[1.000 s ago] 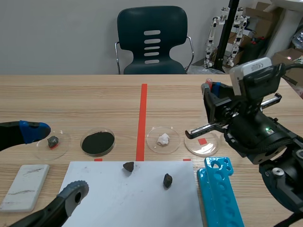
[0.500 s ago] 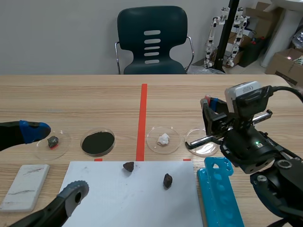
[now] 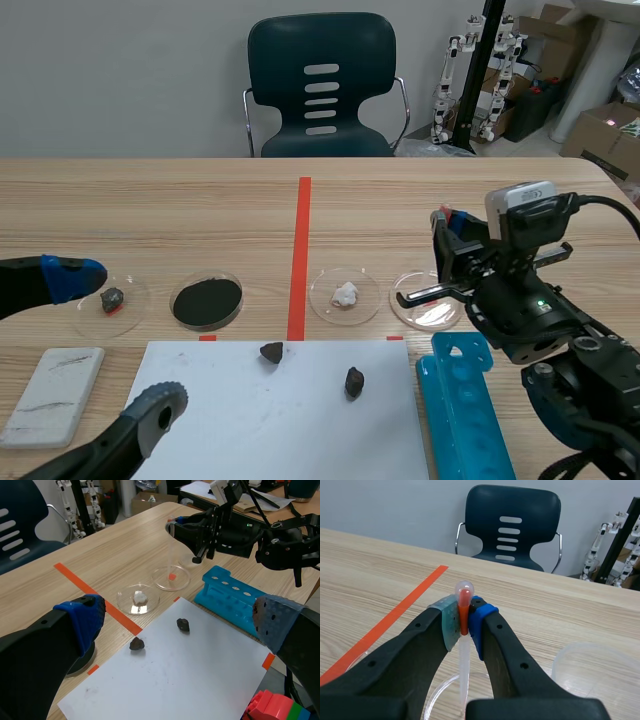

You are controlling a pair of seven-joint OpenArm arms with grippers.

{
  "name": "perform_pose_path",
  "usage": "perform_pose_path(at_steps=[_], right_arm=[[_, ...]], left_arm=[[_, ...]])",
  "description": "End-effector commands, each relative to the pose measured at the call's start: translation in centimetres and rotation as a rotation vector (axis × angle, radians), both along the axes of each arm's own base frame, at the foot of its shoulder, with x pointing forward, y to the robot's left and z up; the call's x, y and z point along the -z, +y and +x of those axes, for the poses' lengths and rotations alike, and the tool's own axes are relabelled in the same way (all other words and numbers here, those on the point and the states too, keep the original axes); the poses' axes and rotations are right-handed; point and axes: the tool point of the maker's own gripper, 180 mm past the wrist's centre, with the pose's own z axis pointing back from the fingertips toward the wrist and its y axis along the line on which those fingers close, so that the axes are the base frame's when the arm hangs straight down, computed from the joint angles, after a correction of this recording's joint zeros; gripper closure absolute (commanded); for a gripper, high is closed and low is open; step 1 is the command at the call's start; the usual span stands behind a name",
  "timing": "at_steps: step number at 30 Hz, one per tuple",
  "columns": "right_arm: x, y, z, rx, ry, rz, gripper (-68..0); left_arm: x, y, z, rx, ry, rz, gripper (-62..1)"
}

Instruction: Draw acid from the petri dish

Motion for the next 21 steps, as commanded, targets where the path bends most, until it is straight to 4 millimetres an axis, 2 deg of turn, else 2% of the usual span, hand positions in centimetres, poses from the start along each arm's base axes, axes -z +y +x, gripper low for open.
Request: perform_pose_path(at_steps=[1, 21], right_arm=[[-1.52, 0.02, 0.71, -0.004, -0.048, 0.021, -3.7], [-1.06, -0.20, 0.36, 0.007, -0.036, 0.043, -3.7]], left_arm=[[-0.42, -0.02, -0.04, -0.007, -0.005, -0.022, -62.0], [-0.42, -0.02, -0.04, -0.007, -0.005, -0.022, -62.0]])
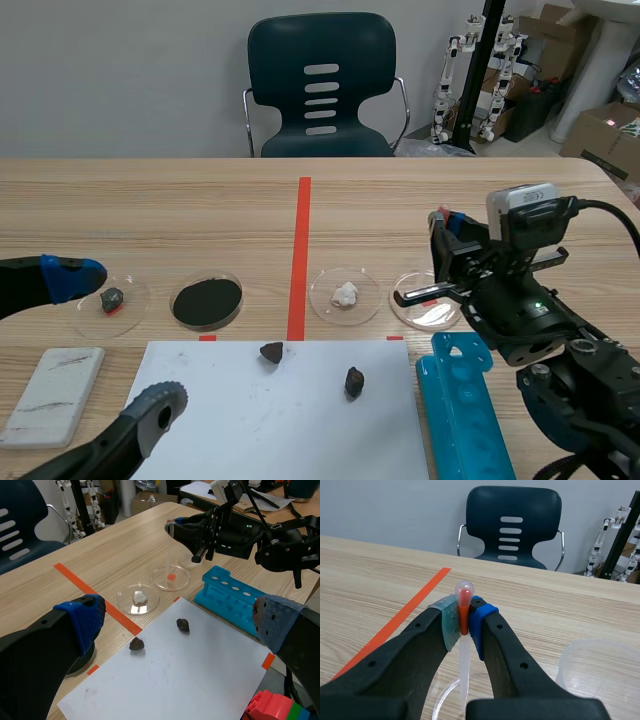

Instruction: Draw acid from the petri dish

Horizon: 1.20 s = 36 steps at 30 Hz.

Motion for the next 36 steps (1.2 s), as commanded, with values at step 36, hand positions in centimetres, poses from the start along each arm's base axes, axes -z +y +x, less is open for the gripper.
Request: perform_pose_path(at_steps=[36], right_arm=[[-1.12, -0.51, 0.44, 0.015, -0.048, -0.006, -5.5]], left_arm=[[-0.43, -0.02, -0.04, -0.007, -0.006, -0.023, -62.0]])
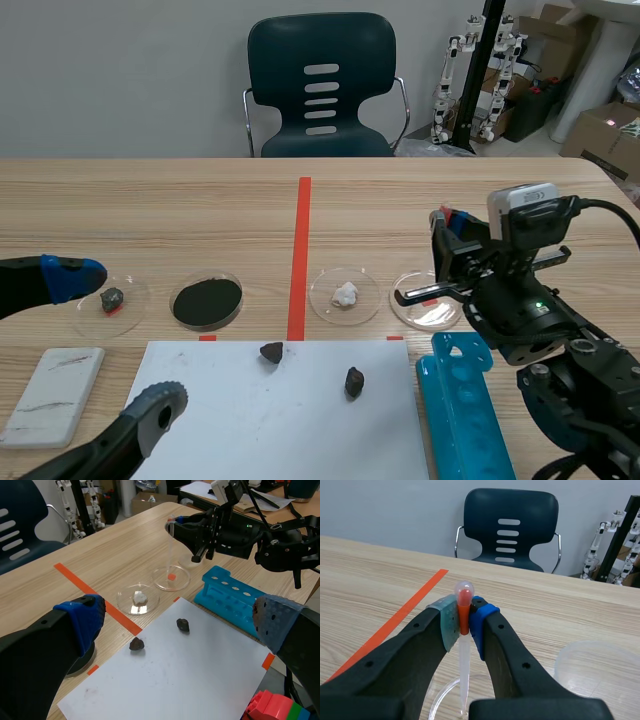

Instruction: Draw acid from the petri dish

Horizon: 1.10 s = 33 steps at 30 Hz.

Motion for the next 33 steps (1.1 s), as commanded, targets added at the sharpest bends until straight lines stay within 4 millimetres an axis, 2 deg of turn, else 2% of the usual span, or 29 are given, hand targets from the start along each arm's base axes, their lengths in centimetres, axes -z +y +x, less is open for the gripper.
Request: perform_pose_path(at_steps=[1, 33], right_arm=[[-0.93, -0.37, 0.42, 0.006, -0.035, 0.004, -5.5], [-0.86, -0.33, 0.42, 0.004, -0.031, -0.001, -6.6]], left_arm=[[-0.43, -0.02, -0.04, -0.007, -0.006, -0.023, -62.0], [-0.43, -0.02, -0.04, -0.007, -0.006, -0.023, -62.0]])
